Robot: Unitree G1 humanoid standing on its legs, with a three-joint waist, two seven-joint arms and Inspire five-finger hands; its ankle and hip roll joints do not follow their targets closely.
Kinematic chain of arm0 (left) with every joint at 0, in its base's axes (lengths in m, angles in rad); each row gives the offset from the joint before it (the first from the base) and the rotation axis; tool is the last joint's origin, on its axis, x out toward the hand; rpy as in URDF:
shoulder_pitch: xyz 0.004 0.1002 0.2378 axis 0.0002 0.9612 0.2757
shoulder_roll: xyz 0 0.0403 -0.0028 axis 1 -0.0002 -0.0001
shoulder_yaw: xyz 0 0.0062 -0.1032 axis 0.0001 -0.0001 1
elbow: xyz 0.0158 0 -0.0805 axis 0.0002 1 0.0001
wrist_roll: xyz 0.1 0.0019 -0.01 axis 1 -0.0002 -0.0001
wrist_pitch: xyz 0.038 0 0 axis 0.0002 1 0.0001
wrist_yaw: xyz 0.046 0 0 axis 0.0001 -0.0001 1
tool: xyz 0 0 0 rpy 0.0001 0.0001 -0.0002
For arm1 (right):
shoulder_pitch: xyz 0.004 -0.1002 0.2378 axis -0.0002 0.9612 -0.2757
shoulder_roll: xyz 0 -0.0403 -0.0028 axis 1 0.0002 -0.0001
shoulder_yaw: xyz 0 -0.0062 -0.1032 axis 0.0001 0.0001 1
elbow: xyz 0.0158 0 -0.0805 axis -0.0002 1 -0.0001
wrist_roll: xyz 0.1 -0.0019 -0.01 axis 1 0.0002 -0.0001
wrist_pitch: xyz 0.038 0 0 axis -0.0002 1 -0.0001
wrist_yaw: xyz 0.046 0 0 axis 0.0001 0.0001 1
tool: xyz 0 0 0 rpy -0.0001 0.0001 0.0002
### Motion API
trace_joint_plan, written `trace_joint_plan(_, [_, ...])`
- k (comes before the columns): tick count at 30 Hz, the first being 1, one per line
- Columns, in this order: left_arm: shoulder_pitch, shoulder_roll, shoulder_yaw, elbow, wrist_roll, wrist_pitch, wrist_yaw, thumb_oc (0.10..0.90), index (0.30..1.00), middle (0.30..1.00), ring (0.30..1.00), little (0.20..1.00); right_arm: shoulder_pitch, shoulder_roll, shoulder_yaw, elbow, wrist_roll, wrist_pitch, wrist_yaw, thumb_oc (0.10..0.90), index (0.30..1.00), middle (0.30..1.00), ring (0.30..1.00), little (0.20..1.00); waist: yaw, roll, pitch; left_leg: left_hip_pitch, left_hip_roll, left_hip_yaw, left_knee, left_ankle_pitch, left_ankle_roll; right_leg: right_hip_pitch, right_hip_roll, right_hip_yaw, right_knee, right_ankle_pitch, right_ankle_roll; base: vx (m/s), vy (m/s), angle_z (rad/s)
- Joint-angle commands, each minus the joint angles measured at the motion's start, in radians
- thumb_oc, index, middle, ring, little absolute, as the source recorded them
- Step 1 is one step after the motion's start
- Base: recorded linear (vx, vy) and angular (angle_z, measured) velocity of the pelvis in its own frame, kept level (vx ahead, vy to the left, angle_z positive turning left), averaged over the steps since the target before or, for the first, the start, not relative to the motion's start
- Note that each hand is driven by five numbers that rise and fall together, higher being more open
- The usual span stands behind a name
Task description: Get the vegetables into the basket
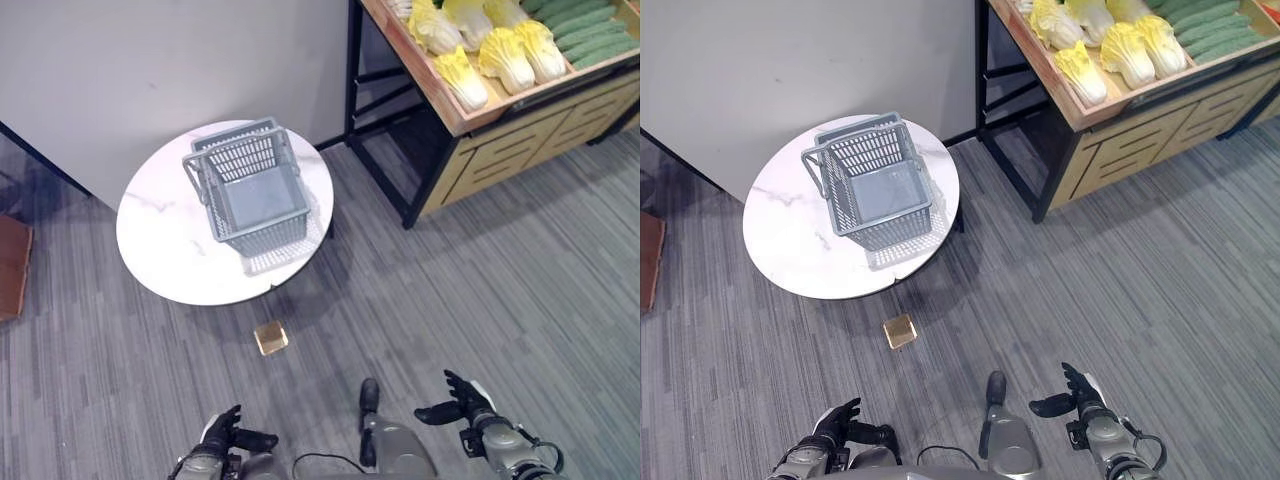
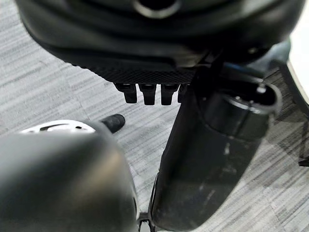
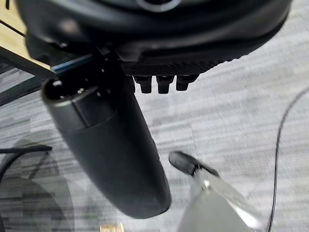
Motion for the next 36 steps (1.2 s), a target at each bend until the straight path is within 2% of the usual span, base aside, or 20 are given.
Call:
trace_joint_plan(1, [-0.014, 0.044, -0.01, -0.032, -0.028, -0.019, 0.01, 0.9, 1.0, 1.0, 1.0, 1.0, 0.047, -0.029, 0.009, 0.052, -0.008, -0.022, -0.012, 0.9, 1.0, 1.0, 1.0, 1.0, -0.017, -0.03, 0.008, -0.062, -0.087, 0.032, 0.215, -0.162, 0.07, 0.011, -0.11, 0.067, 0.048, 0.009, 0.098, 0.14, -0.145, 0.42])
trace_joint_plan(3, [-0.017, 0.043, -0.024, -0.044, -0.027, -0.021, 0.016, 0.9, 1.0, 1.0, 1.0, 1.0, 0.065, -0.033, -0.015, 0.08, -0.003, -0.016, -0.023, 0.9, 1.0, 1.0, 1.0, 1.0, -0.007, -0.01, 0.011, -0.131, -0.089, 0.097, 0.074, -0.177, 0.089, 0.061, -0.118, 0.044, 0.038, -0.021, 0.115, 0.29, 0.017, 0.73])
trace_joint_plan(4, [-0.015, 0.043, -0.031, -0.048, -0.021, -0.026, 0.022, 0.9, 1.0, 1.0, 1.0, 1.0, 0.07, -0.033, -0.019, 0.085, -0.007, -0.015, -0.031, 0.9, 1.0, 1.0, 1.0, 1.0, 0.002, 0.017, 0.004, -0.167, -0.086, 0.118, -0.059, -0.121, 0.082, 0.079, -0.111, 0.042, 0.034, -0.039, 0.124, 0.43, 0.171, 0.62])
trace_joint_plan(6, [-0.008, 0.045, -0.033, -0.05, -0.016, -0.028, 0.018, 0.9, 1.0, 1.0, 1.0, 1.0, 0.078, -0.03, -0.021, 0.085, -0.015, -0.018, -0.034, 0.9, 1.0, 1.0, 1.0, 1.0, 0.021, 0.034, -0.001, -0.191, -0.067, 0.114, -0.165, -0.038, 0.069, 0.136, -0.103, 0.058, 0.034, -0.068, 0.134, 0.54, 0.222, -0.03])
trace_joint_plan(7, [-0.001, 0.045, -0.03, -0.045, -0.016, -0.028, 0.016, 0.9, 1.0, 1.0, 1.0, 1.0, 0.081, -0.028, -0.025, 0.086, -0.017, -0.018, -0.031, 0.9, 1.0, 1.0, 1.0, 1.0, 0.026, 0.03, -0.005, -0.186, -0.065, 0.115, -0.159, -0.038, 0.068, 0.163, -0.106, 0.065, 0.033, -0.08, 0.137, 0.77, 0.376, -0.74])
trace_joint_plan(8, [0.005, 0.051, -0.019, -0.033, 0.005, -0.019, 0.013, 0.9, 1.0, 1.0, 1.0, 1.0, 0.092, -0.008, -0.025, 0.086, -0.031, -0.013, -0.025, 0.9, 1.0, 1.0, 1.0, 1.0, 0.024, 0.015, -0.027, -0.165, -0.086, 0.15, -0.155, -0.074, 0.092, 0.199, -0.132, 0.094, 0.037, -0.086, 0.157, 0.66, 0.43, -1.0])
trace_joint_plan(10, [-0.008, 0.064, -0.022, -0.029, 0.02, -0.02, 0.016, 0.9, 1.0, 1.0, 1.0, 1.0, 0.089, 0.007, -0.026, 0.085, -0.035, -0.008, -0.023, 0.9, 1.0, 1.0, 1.0, 1.0, 0.018, -0.018, -0.033, -0.166, -0.126, 0.193, -0.113, -0.119, 0.119, 0.184, -0.18, 0.125, 0.06, -0.01, 0.183, 0.54, 0.464, -0.91])
trace_joint_plan(11, [-0.021, 0.088, -0.016, -0.039, 0.017, -0.02, 0.018, 0.9, 1.0, 1.0, 1.0, 1.0, 0.083, 0.021, -0.01, 0.076, -0.039, -0.009, -0.022, 0.9, 1.0, 1.0, 1.0, 1.0, 0.019, -0.055, -0.038, -0.163, -0.158, 0.224, -0.077, -0.171, 0.147, 0.169, -0.219, 0.151, 0.085, 0.105, 0.208, 0.33, 0.315, -0.42])
trace_joint_plan(12, [-0.021, 0.088, -0.016, -0.039, 0.017, -0.02, 0.018, 0.9, 1.0, 1.0, 1.0, 1.0, 0.083, 0.022, -0.01, 0.076, -0.039, -0.009, -0.022, 0.9, 1.0, 1.0, 1.0, 1.0, 0.019, -0.055, -0.038, -0.163, -0.158, 0.225, -0.077, -0.171, 0.147, 0.169, -0.219, 0.151, 0.085, 0.105, 0.208, 0.37, 0.355, -0.04])
trace_joint_plan(13, [-0.022, 0.098, -0.011, -0.037, 0.018, -0.018, 0.018, 0.9, 1.0, 1.0, 1.0, 1.0, 0.079, 0.027, -0.012, 0.073, -0.036, -0.006, -0.02, 0.9, 1.0, 1.0, 1.0, 1.0, 0.02, -0.067, -0.044, -0.162, -0.173, 0.234, -0.067, -0.194, 0.16, 0.169, -0.235, 0.149, 0.095, 0.154, 0.22, 0.16, 0.169, 0.17])
trace_joint_plan(15, [-0.023, 0.102, -0.011, -0.036, 0.021, -0.018, 0.019, 0.9, 1.0, 1.0, 1.0, 1.0, 0.077, 0.029, -0.01, 0.073, -0.035, -0.007, -0.02, 0.9, 1.0, 1.0, 1.0, 1.0, 0.021, -0.07, -0.045, -0.159, -0.178, 0.237, -0.066, -0.201, 0.165, 0.166, -0.239, 0.148, 0.101, 0.171, 0.222, 0.13, 0.136, 0.24])
trace_joint_plan(18, [-0.017, 0.112, -0.001, -0.029, 0.027, -0.018, 0.019, 0.9, 1.0, 1.0, 1.0, 1.0, 0.068, 0.032, -0.007, 0.065, -0.036, -0.007, -0.017, 0.9, 1.0, 1.0, 1.0, 1.0, 0.029, -0.081, -0.055, -0.145, -0.206, 0.247, -0.067, -0.228, 0.185, 0.171, -0.261, 0.133, 0.119, 0.248, 0.239, 0.14, 0.142, 0.34])
trace_joint_plan(20, [-0.013, 0.115, 0.001, -0.025, 0.031, -0.017, 0.018, 0.9, 1.0, 1.0, 1.0, 1.0, 0.061, 0.033, -0.004, 0.06, -0.034, -0.008, -0.017, 0.9, 1.0, 1.0, 1.0, 1.0, 0.034, -0.08, -0.056, -0.135, -0.212, 0.252, -0.076, -0.235, 0.196, 0.161, -0.266, 0.123, 0.149, 0.259, 0.239, 0.08, 0.106, 0.2])
trace_joint_plan(24, [-0.004, 0.123, 0.011, -0.017, 0.028, -0.014, 0.013, 0.9, 1.0, 1.0, 1.0, 1.0, 0.049, 0.038, 0.003, 0.043, -0.032, -0.012, -0.018, 0.9, 1.0, 1.0, 1.0, 1.0, 0.038, -0.081, -0.054, -0.106, -0.215, 0.267, -0.092, -0.254, 0.2, 0.131, -0.268, 0.092, 0.177, 0.245, 0.235, 0.07, 0.063, -0.2])
trace_joint_plan(26, [-0.008, 0.123, 0.018, -0.009, 0.026, -0.01, 0.009, 0.9, 1.0, 1.0, 1.0, 1.0, 0.039, 0.044, 0.016, 0.038, -0.032, -0.014, -0.013, 0.9, 1.0, 1.0, 1.0, 1.0, 0.025, -0.066, -0.041, -0.078, -0.202, 0.264, -0.101, -0.256, 0.188, 0.065, -0.248, 0.075, 0.154, 0.168, 0.222, 0.1, -0.015, -0.14])
trace_joint_plan(27, [-0.01, 0.122, 0.019, -0.007, 0.028, -0.009, 0.009, 0.9, 1.0, 1.0, 1.0, 1.0, 0.037, 0.046, 0.019, 0.035, -0.032, -0.015, -0.01, 0.9, 1.0, 1.0, 1.0, 1.0, 0.018, -0.058, -0.033, -0.069, -0.193, 0.257, -0.099, -0.258, 0.18, 0.039, -0.234, 0.085, 0.135, 0.118, 0.216, 0.09, -0.048, -0.09])
trace_joint_plan(30, [-0.011, 0.12, 0.018, -0.006, 0.031, -0.009, 0.01, 0.9, 1.0, 1.0, 1.0, 1.0, 0.033, 0.049, 0.026, 0.03, -0.028, -0.016, -0.008, 0.9, 1.0, 1.0, 1.0, 1.0, 0.004, -0.056, -0.019, -0.06, -0.184, 0.237, -0.081, -0.265, 0.167, 0.009, -0.23, 0.122, 0.087, 0.104, 0.215, 0.08, -0.111, 0.13])
trace_joint_plan(32, [-0.007, 0.121, 0.017, -0.004, 0.037, -0.008, 0.007, 0.9, 1.0, 1.0, 1.0, 1.0, 0.035, 0.052, 0.029, 0.024, -0.027, -0.016, -0.003, 0.9, 1.0, 1.0, 1.0, 1.0, -0.006, -0.061, -0.013, -0.058, -0.167, 0.197, -0.032, -0.284, 0.156, 0.001, -0.219, 0.181, 0.038, 0.08, 0.215, 0.08, -0.201, 0.46])
trace_joint_plan(34, [0.004, 0.116, 0.023, 0.001, 0.036, -0.006, -0.004, 0.9, 1.0, 1.0, 1.0, 1.0, 0.033, 0.052, 0.037, 0.033, -0.038, -0.012, 0.002, 0.9, 1.0, 1.0, 1.0, 1.0, 0.007, -0.069, -0.024, -0.062, -0.152, 0.199, -0.035, -0.272, 0.144, 0.019, -0.212, 0.164, 0.011, 0.078, 0.216, 0.01, -0.219, 0.78])
trace_joint_plan(36, [0.022, 0.105, 0.035, 0.007, 0.023, -0.003, -0.01, 0.9, 1.0, 1.0, 1.0, 1.0, 0.033, 0.039, 0.038, 0.042, -0.047, -0.013, 0.002, 0.9, 1.0, 1.0, 1.0, 1.0, 0.023, -0.059, -0.047, -0.042, -0.127, 0.197, -0.088, -0.226, 0.117, 0.056, -0.176, 0.138, -0.04, 0.072, 0.204, 0.04, -0.333, 0.14])
